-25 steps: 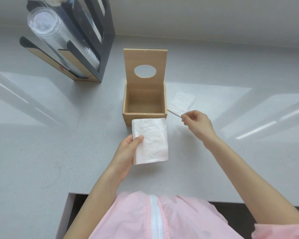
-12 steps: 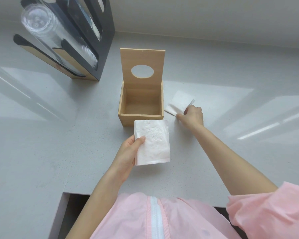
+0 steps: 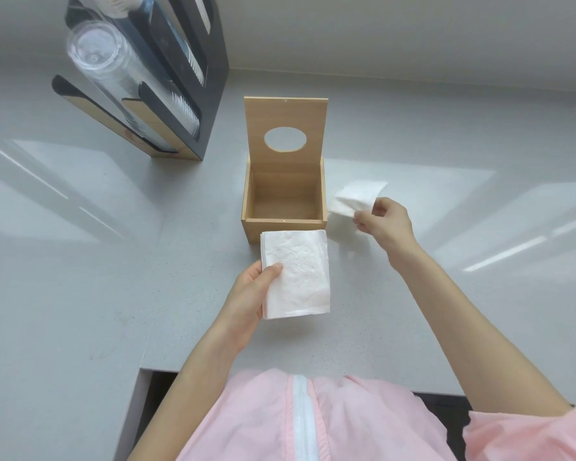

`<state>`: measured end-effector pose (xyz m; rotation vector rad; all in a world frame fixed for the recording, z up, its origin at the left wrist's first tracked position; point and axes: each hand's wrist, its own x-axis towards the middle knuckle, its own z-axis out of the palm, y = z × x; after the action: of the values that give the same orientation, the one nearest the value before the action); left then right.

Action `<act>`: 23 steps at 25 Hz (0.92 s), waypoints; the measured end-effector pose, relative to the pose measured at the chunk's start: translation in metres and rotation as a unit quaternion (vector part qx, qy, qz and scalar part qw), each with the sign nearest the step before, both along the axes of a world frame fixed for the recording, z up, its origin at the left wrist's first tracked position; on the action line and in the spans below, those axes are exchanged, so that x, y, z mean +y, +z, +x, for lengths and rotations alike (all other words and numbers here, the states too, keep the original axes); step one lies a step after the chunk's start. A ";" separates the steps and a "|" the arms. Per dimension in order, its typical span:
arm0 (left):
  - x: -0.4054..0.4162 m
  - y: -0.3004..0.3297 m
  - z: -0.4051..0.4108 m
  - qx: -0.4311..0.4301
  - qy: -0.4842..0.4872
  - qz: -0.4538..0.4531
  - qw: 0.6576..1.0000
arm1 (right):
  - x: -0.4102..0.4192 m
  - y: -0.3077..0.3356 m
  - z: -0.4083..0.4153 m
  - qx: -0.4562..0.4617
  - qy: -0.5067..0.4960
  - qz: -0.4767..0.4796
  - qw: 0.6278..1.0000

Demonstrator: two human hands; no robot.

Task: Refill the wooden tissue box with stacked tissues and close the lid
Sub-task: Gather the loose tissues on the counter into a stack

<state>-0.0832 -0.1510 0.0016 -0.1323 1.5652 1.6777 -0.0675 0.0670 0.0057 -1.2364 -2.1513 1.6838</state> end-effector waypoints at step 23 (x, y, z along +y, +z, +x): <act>-0.011 -0.005 0.003 -0.034 0.024 0.040 0.998 | -0.102 0.006 0.069 0.003 0.230 -0.132 0.964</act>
<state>-0.0801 -0.1625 -0.0038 -0.1857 1.4530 1.7512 0.0011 -0.0349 0.0118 -0.8123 -2.4055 2.2101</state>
